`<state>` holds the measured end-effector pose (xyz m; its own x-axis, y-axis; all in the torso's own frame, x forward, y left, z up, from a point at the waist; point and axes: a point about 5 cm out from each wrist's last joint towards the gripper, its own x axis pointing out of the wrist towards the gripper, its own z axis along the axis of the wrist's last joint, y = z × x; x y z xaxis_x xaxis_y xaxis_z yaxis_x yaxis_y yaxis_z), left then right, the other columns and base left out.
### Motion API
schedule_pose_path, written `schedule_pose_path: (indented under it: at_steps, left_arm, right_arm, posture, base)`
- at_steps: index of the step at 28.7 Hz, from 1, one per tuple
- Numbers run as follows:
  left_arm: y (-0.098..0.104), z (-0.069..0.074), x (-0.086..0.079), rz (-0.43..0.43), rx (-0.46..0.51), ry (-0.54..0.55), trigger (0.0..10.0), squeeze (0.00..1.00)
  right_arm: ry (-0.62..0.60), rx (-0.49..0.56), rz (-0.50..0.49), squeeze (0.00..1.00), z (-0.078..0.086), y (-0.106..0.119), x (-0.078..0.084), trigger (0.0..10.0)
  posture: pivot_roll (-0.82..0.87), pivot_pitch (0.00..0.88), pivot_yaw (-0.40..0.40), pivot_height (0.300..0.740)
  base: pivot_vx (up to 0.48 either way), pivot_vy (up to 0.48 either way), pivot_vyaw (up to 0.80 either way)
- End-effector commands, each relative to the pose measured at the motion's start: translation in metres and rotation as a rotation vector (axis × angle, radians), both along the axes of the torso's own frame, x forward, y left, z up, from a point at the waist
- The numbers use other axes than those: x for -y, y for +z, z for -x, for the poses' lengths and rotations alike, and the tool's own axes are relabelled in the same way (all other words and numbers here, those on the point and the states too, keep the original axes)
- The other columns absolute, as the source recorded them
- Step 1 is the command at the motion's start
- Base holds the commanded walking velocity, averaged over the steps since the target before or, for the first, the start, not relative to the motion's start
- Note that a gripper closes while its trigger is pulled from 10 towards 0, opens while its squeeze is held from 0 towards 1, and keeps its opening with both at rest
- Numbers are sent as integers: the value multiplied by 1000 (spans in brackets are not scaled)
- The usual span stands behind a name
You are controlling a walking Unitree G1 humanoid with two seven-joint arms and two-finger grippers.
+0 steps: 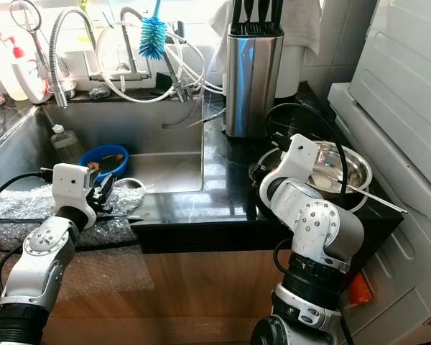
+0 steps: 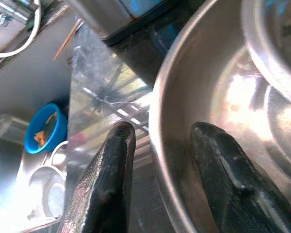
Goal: Kitchen organization
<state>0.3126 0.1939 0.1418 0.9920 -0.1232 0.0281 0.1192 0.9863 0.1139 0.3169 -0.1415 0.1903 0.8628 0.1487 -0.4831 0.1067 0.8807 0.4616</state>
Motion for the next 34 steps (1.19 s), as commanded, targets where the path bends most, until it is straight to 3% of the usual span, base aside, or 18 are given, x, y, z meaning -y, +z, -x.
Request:
schedule_pose_path:
  at_steps: [1, 8, 22, 31, 34]
  left_arm:
    - [-9, -1, -2, -36, -57, 6, 10000, 0]
    - [-10, -1, -4, -38, -65, 7, 10000, 0]
    - [-13, 1, -4, -40, -78, 6, 10000, 0]
    - [-13, 2, -5, -41, -81, 11, 10000, 0]
    - [-12, 1, -4, -38, -78, 14, 10000, 0]
  right_arm:
    - [120, 27, -81, 0, -1, 9, -32, 10000]
    - [209, 48, -110, 0, 4, 10, -45, 10000]
    - [295, 57, -131, 0, 11, 7, -58, 10000]
    - [403, 78, -145, 0, 22, 5, -77, 10000]
    - [312, 312, 175, 0, 11, 21, -65, 10000]
  posture:
    - [-33, 0, 28, 740]
    - [-30, 0, 30, 740]
    - [-30, 0, 31, 740]
    - [-24, 0, 31, 740]
    - [-31, 0, 42, 740]
  base:
    - [0, 0, 0]
    - [0, 0, 0]
    - [0, 0, 0]
    - [0, 0, 0]
    - [0, 0, 0]
